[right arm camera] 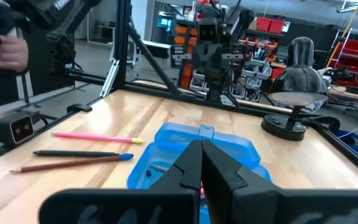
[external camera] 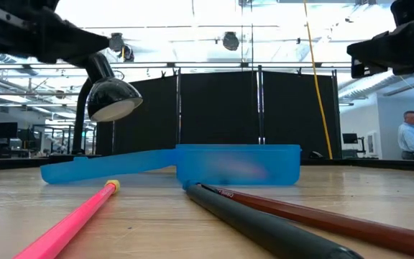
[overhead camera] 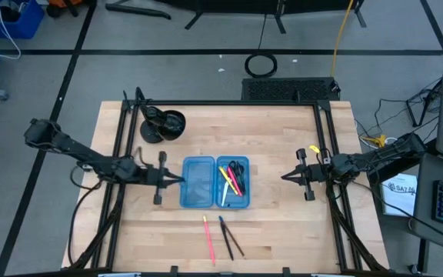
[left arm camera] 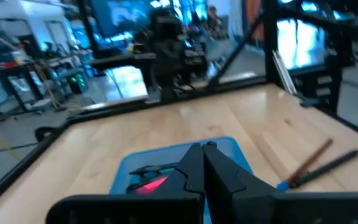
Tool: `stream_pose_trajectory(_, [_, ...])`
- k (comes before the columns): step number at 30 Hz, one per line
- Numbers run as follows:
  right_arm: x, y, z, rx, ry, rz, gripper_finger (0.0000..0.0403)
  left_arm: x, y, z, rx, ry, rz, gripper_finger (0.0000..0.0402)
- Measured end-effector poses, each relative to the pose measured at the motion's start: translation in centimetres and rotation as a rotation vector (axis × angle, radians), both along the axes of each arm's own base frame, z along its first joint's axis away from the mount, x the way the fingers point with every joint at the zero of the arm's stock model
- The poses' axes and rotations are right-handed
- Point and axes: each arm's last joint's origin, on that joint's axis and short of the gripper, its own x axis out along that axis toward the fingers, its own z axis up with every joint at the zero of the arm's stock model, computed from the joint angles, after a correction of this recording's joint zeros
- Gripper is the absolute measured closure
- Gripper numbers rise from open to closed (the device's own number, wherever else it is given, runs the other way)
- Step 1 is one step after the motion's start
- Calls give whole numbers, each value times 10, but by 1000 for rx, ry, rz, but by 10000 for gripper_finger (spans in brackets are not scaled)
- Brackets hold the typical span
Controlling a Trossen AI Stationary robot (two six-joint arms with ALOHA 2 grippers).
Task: Pick & place school supplies into a supply box
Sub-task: Put the brown pencil into the blue supply box
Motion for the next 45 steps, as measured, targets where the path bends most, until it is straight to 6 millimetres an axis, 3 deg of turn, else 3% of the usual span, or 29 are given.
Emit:
stream_pose_trajectory(6, [0, -2, 3, 150, -14, -86, 403, -20, 13, -10, -121, -57, 32, 400])
stream_pose_trajectory(11, [4, -2, 5, 228, -28, -105, 403, -22, 16, -14, -139, -50, 74, 397])
stream_pose_trajectory(13, [9, 0, 1, 239, 43, -125, 403, -22, 17, -15, -142, -49, 107, 396])
stream_pose_trajectory(16, [23, 9, 17, 230, 83, -119, 403, -22, 18, -16, -137, -39, 143, 396])
stream_pose_trajectory(21, [64, 34, 52, 132, 171, -265, 403, -22, 18, -16, -135, -38, 159, 395])
stream_pose_trajectory(24, [93, 51, 83, 93, 256, -393, 403, -22, 18, -17, -134, -35, 161, 395])
stream_pose_trajectory(30, [157, 85, 110, 127, 503, -510, 403, -22, 18, -18, -122, -18, 162, 394])
stream_pose_trajectory(32, [181, 97, 110, 162, 554, -503, 403, -22, 18, -18, -109, -16, 161, 394])
stream_pose_trajectory(38, [250, 130, 85, 235, 622, -493, 403, -22, 18, -19, -84, -9, 162, 394])
stream_pose_trajectory(45, [291, 142, 47, 423, 824, -428, 403, -23, 18, -29, -94, 92, 169, 394])
